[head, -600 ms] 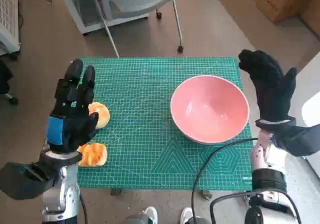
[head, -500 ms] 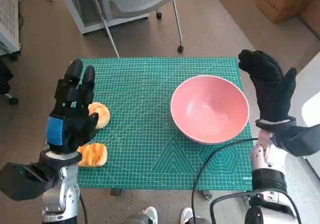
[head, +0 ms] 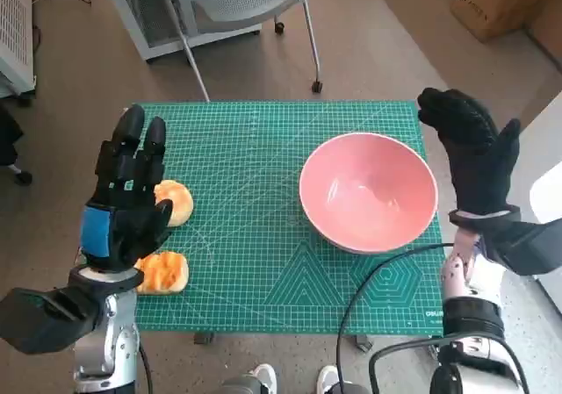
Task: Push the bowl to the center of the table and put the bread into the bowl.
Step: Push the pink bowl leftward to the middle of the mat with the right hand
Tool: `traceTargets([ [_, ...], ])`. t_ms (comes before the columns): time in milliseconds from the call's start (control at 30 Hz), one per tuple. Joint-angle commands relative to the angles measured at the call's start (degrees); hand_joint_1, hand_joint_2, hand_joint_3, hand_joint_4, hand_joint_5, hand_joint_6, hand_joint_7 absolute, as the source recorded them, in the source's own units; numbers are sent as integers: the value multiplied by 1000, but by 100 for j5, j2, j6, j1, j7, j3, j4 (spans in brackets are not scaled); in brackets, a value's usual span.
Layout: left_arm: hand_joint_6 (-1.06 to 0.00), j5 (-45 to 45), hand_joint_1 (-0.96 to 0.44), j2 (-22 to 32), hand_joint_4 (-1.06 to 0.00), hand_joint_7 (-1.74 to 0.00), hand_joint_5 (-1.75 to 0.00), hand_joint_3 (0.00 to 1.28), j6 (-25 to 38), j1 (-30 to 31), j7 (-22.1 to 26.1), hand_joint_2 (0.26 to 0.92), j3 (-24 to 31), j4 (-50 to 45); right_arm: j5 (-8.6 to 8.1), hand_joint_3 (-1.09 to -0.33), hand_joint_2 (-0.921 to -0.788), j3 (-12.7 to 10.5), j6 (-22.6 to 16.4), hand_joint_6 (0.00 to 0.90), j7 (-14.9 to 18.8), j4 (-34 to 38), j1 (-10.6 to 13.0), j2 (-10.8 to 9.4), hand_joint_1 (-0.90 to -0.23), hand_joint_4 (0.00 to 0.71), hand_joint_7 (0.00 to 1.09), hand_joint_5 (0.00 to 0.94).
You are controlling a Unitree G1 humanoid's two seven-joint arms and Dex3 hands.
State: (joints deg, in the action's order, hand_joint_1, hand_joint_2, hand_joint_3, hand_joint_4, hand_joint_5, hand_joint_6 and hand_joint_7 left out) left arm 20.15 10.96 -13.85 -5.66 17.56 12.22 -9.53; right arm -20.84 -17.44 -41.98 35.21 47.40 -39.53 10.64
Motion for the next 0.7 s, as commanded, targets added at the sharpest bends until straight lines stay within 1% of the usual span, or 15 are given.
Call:
traceTargets([
  [33, 1, -70, -640, 24, 1, -323, 1, 380, -25, 31, -16, 890, 14, -34, -50, -779, -921, -22, 67, 267, 23, 58, 145, 19, -613, 108, 2, 1],
  [200, 1, -49, -641, 21, 1, -324, 1, 378, -3, 35, -19, 892, 17, -50, -31, -779, -921, -22, 40, 266, -22, 41, 166, 25, -610, 109, 1, 2],
  [400, 1, -47, -640, 18, 1, -324, 1, 376, -4, 54, -10, 892, 6, -68, -64, -779, -921, -57, 34, 266, 6, 96, 153, 44, -608, 109, 1, 1],
  [600, 1, -62, -634, 23, 1, -324, 1, 374, 5, 55, -15, 893, -2, -79, -50, -781, -921, -124, 16, 266, -30, 322, 49, 109, -601, 105, 1, 0],
  [700, 1, -65, -635, 25, 1, -324, 1, 373, 16, 54, -21, 893, -3, -85, -17, -784, -921, -166, -7, 258, -76, 554, -52, 170, -600, 90, 1, 1],
])
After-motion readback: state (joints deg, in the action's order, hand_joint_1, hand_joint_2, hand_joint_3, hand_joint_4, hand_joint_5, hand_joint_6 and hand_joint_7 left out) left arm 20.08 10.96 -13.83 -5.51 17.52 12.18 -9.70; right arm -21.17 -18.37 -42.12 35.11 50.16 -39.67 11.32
